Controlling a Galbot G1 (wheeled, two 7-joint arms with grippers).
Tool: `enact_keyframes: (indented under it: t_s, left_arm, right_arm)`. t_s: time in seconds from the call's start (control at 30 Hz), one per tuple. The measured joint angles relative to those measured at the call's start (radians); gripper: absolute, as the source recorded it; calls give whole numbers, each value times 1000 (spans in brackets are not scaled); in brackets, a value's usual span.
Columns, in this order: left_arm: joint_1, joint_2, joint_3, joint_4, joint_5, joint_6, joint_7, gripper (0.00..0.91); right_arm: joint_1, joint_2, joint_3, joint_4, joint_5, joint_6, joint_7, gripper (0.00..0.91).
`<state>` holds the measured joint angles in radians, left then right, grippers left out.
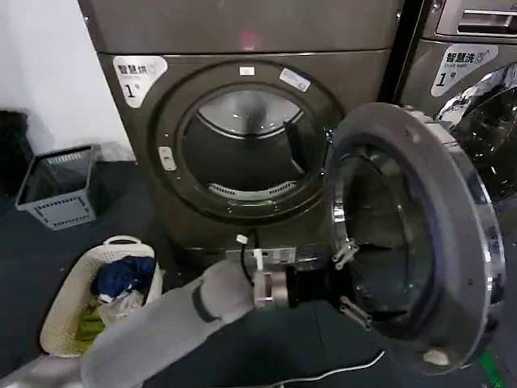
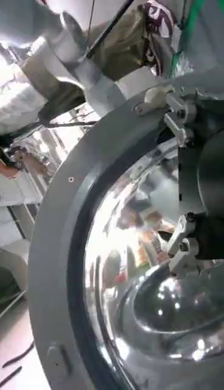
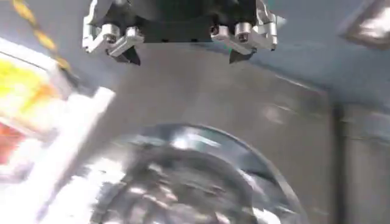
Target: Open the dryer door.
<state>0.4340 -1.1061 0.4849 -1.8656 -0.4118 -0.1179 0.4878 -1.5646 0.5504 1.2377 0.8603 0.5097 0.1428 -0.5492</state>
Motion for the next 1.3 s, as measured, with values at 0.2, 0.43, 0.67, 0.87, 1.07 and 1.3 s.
enact_keyframes:
  t_s: [0.2,0.43,0.67,0.87,1.07,1.3]
  left_arm:
    - [-24,-70,23,60,11,-2,-4,907]
    - [-50,-162,43,129,37,-1,-28,907]
    - [-61,-246,55,194,83,1,-87,907]
    - [-77,-302,54,259,153,-23,-156,907]
    - [-91,-363,53,337,240,-27,-217,907]
    - [-106,-436,50,440,342,-31,-300,907]
  right_arm:
    - [-139,93,195,68,-95,-27,144,907]
    - [-279,232,362,222,-212,-98,271,907]
    - [-396,352,488,364,-258,-146,295,907]
    - [-464,464,555,500,-263,-188,297,907]
    - [-508,548,600,611,-259,-189,297,907]
    - [-530,611,633,679,-253,-191,297,907]
